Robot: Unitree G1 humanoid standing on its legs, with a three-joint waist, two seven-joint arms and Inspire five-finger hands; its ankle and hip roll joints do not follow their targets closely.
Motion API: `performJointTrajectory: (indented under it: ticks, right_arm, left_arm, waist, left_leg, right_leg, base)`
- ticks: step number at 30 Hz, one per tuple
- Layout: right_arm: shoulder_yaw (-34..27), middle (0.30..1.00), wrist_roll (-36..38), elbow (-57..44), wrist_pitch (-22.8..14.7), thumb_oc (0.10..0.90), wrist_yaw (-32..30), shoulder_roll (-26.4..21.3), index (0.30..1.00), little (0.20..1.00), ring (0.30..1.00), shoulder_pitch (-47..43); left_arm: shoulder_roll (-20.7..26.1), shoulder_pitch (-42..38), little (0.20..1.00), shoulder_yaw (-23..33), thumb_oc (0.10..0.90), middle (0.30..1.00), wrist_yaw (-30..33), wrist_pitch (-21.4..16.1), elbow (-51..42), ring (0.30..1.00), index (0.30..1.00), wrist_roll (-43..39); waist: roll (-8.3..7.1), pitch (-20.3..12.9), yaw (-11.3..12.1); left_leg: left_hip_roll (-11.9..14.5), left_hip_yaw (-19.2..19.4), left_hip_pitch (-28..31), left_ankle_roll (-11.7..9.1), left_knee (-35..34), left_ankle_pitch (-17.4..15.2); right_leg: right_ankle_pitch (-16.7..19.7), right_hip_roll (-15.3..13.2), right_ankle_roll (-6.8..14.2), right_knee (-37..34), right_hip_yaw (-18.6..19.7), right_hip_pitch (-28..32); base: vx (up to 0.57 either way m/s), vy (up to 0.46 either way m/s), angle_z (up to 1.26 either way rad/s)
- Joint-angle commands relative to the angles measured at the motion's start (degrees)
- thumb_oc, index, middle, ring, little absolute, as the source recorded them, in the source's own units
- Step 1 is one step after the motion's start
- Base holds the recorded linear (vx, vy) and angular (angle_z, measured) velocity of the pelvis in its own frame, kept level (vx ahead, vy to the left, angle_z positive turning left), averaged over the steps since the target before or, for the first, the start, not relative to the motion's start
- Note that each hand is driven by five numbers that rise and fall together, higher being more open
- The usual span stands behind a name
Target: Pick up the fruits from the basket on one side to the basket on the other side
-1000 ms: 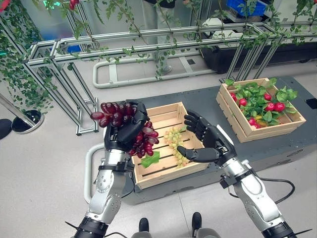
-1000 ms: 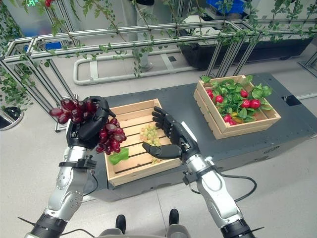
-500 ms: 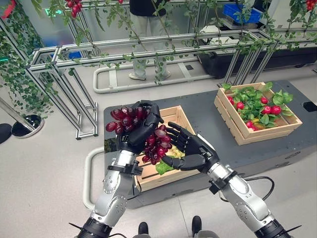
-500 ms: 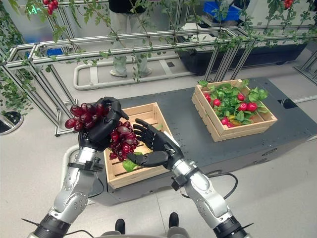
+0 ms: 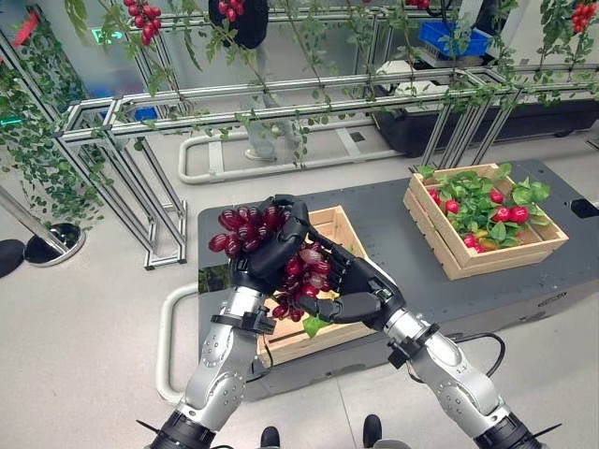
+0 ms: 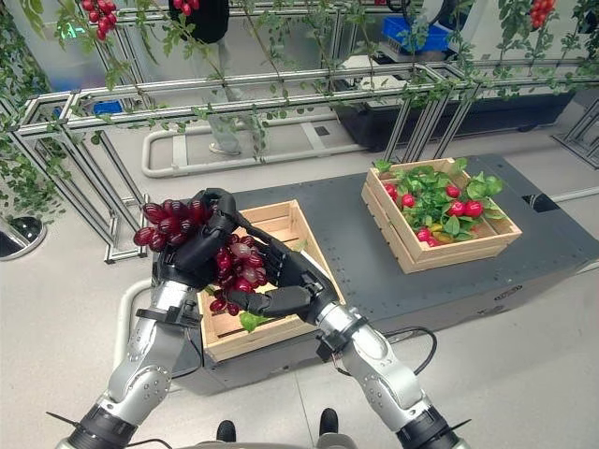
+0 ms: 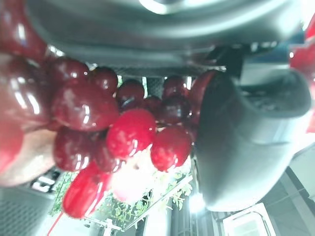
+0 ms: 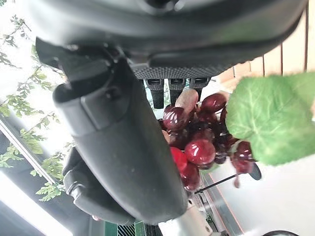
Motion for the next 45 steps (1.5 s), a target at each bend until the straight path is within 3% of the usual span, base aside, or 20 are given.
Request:
performJointTrajectory:
  ticks: [1, 9, 13, 14, 15, 16, 17, 29, 36, 38, 39, 45]
  right_arm:
    - [1.1, 0.900, 5.0, -7.6, -4.4, 0.800, -0.6, 3.7, 0.900, 0.900, 0.900, -5.9]
    - [1.2, 0.900, 11.4, -8.2, -4.0, 0.800, -0.8, 5.3, 0.900, 0.900, 0.900, -5.8]
    - [2.1, 0.900, 11.1, -7.6, -3.6, 0.800, -1.7, 6.0, 0.900, 0.900, 0.900, -6.1]
    - [2.2, 0.780, 10.5, -7.6, -3.4, 0.720, -2.0, 6.0, 0.780, 0.780, 0.780, -6.0]
    - [2.3, 0.378, 10.3, -7.3, -2.9, 0.452, -2.9, 5.8, 0.378, 0.378, 0.378, -6.0]
    - [2.3, 0.378, 10.3, -7.3, -2.9, 0.452, -2.9, 5.8, 0.378, 0.378, 0.378, -6.0]
    - [2.3, 0.300, 10.5, -7.2, -2.8, 0.400, -2.9, 5.8, 0.300, 0.300, 0.300, -5.9]
    - [1.6, 0.300, 7.5, -6.6, -3.4, 0.400, -5.5, 5.1, 0.300, 0.300, 0.300, -5.3]
    - [0.2, 0.300, 3.3, -3.8, -4.5, 0.400, -11.2, 4.5, 0.300, 0.300, 0.300, -3.5]
    - [-1.2, 0.300, 2.9, -2.9, -5.3, 0.400, -12.7, 4.1, 0.300, 0.300, 0.300, -2.0]
    - [-1.8, 0.300, 2.8, -2.5, -5.5, 0.400, -13.1, 4.0, 0.300, 0.300, 0.300, -1.3]
    - [-5.8, 0.300, 2.2, -0.2, -7.4, 0.400, -14.3, 3.7, 0.300, 0.300, 0.300, 1.6]
  left_arm:
    - [-1.3, -8.6, 0.300, -1.8, 0.400, 0.300, -4.4, -6.0, -5.8, 0.300, 0.300, -0.6]
    - [-1.4, -8.6, 0.300, -3.3, 0.400, 0.300, -7.8, -4.2, -5.8, 0.300, 0.300, -2.8]
    - [-1.7, -8.7, 0.300, -4.5, 0.400, 0.300, -8.5, -4.7, -5.7, 0.300, 0.300, -3.3]
    - [-1.6, -8.6, 0.300, -4.5, 0.400, 0.300, -8.5, -4.7, -5.8, 0.300, 0.300, -3.3]
    - [-1.5, -8.7, 0.300, -4.5, 0.400, 0.300, -8.3, -4.8, -6.1, 0.300, 0.300, -3.2]
    - [-1.5, -8.7, 0.300, -4.5, 0.400, 0.300, -8.3, -4.8, -6.1, 0.300, 0.300, -3.2]
    - [-1.5, -8.7, 0.300, -4.6, 0.400, 0.300, -8.3, -5.0, -6.3, 0.300, 0.300, -3.3]
    - [-1.1, -8.8, 0.300, -4.5, 0.400, 0.300, -9.6, -6.3, -6.9, 0.300, 0.300, -2.6]
    - [0.5, -8.7, 0.300, -4.7, 0.400, 0.300, -10.1, -3.4, -6.9, 0.300, 0.300, 3.5]
    - [1.0, -7.9, 0.571, -4.6, 0.580, 0.571, -11.4, -2.6, -6.6, 0.571, 0.571, 4.5]
    - [1.3, -7.5, 0.900, -4.4, 0.800, 0.900, -12.0, -2.1, -6.3, 0.900, 0.900, 4.2]
    - [1.7, -6.1, 0.900, -4.2, 0.800, 0.900, -10.0, -2.2, -4.5, 0.900, 0.900, 7.6]
  waist:
    - [0.03, -5.9, 0.9]
    - [0.05, -6.0, 0.8]
    - [0.06, -6.0, 0.7]
    - [0.04, -6.0, 0.7]
    - [0.03, -6.1, 0.7]
    - [0.03, -6.1, 0.7]
    - [0.04, -6.1, 0.6]
    - [0.04, -6.0, 0.4]
    - [0.12, -5.3, -0.4]
    - [0.23, -4.8, -1.0]
    - [0.25, -4.7, -1.3]
    - [0.59, -3.7, -3.3]
  left_leg:
    - [-0.4, -1.3, 0.1, 2.9, 0.5, -3.7]
    - [-0.3, -0.9, 0.2, 3.0, 0.5, -3.6]
    - [-0.3, -0.7, 0.2, 3.0, 0.5, -3.6]
    - [-0.3, -0.7, 0.2, 3.0, 0.5, -3.6]
    - [-0.3, -0.7, 0.2, 3.0, 0.5, -3.6]
    - [-0.3, -0.7, 0.2, 3.0, 0.5, -3.6]
    - [-0.2, -0.6, 0.1, 3.0, 0.5, -3.6]
    - [-0.3, -0.7, 0.0, 3.1, 0.5, -3.5]
    - [-0.2, -0.1, -0.2, 3.3, 0.5, -3.6]
    - [-0.1, 0.5, -0.4, 3.3, 0.5, -3.7]
    - [0.0, 0.7, -0.5, 3.3, 0.5, -3.7]
    - [0.8, 2.6, -0.8, 3.2, 0.5, -3.5]
  right_leg:
    - [-2.5, -0.6, -1.8, 0.1, -0.6, 3.3]
    - [-2.5, -0.5, -1.8, 0.1, -0.3, 3.2]
    - [-2.4, -0.5, -1.8, 0.1, -0.2, 3.2]
    - [-2.4, -0.5, -1.8, 0.1, -0.2, 3.1]
    - [-2.4, -0.5, -1.8, 0.1, -0.1, 3.1]
    - [-2.4, -0.5, -1.8, 0.1, -0.1, 3.1]
    - [-2.4, -0.5, -1.8, 0.1, -0.1, 3.0]
    - [-2.2, -0.4, -1.8, 0.1, 0.1, 2.8]
    - [-1.9, 0.0, -1.8, 0.1, 1.3, 2.0]
    - [-1.8, 0.3, -1.8, 0.1, 2.3, 1.3]
    - [-1.7, 0.5, -1.8, 0.1, 2.7, 1.0]
    - [-1.2, 1.5, -1.9, 0.1, 4.9, -0.4]
  base:
    - [0.00, 0.000, 0.00]
    - [0.00, 0.000, 0.00]
    - [0.00, 0.000, 0.00]
    - [0.00, 0.000, 0.00]
    - [0.00, 0.000, 0.00]
    - [0.00, 0.000, 0.00]
    - [0.00, 0.000, 0.00]
    - [0.00, 0.000, 0.00]
    - [-0.01, -0.004, -0.03]
    - [-0.04, -0.013, -0.12]
    - [-0.03, -0.014, -0.14]
    - [-0.03, -0.021, -0.24]
